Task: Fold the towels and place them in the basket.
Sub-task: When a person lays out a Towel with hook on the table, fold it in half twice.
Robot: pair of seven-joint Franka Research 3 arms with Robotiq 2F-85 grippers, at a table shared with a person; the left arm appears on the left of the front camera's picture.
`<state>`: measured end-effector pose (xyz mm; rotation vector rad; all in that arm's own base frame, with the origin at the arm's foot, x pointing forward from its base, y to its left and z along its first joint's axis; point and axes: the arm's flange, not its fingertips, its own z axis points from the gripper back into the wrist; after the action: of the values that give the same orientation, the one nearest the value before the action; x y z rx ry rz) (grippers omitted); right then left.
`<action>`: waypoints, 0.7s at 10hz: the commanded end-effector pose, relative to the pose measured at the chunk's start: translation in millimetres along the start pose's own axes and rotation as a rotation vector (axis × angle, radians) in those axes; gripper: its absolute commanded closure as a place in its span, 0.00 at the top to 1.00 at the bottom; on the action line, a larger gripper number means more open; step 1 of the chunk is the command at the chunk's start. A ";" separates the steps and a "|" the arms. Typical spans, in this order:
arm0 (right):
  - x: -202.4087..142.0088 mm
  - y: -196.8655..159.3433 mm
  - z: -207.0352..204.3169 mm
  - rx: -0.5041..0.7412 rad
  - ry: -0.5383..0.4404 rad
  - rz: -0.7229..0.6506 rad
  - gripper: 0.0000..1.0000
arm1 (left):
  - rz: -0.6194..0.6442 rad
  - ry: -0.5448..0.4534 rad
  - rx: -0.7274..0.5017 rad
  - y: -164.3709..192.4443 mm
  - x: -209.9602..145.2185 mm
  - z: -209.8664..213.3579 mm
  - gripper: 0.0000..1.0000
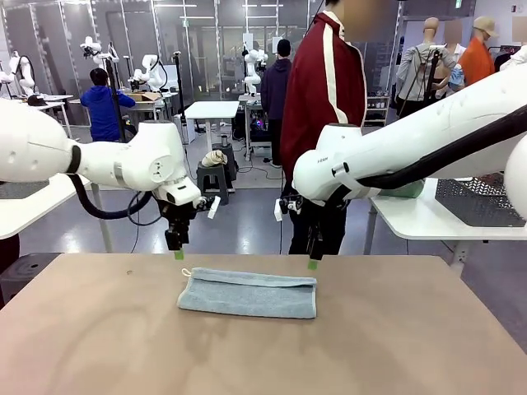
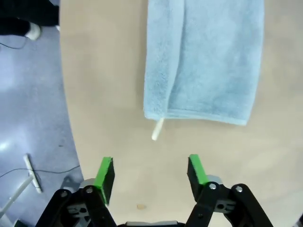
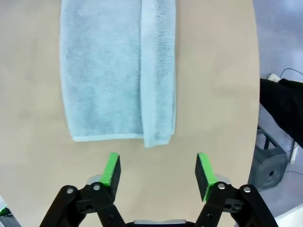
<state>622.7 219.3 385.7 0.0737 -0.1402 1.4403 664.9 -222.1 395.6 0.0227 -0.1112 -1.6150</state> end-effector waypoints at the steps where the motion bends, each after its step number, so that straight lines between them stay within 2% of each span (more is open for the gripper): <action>1: -13.5 37.9 24.2 0.025 -0.023 -0.014 0.87 | -0.030 -0.099 0.036 -57.3 -27.9 31.7 0.84; 3: -15.1 72.8 53.9 0.039 -0.069 -0.108 0.87 | -0.022 -0.180 0.081 -96.6 -53.2 63.5 0.84; 5: -12.5 121.0 78.4 0.019 -0.210 -0.347 0.87 | -0.014 -0.316 0.123 -137.6 -79.8 84.2 0.84; 7: -15.1 155.9 84.1 0.031 -0.238 -0.528 0.87 | 0.002 -0.412 0.182 -167.8 -98.7 93.7 0.84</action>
<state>481.9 213.4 470.0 0.2978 -0.2341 1.0099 516.4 -120.7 475.9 -0.1525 -0.4948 -1.5705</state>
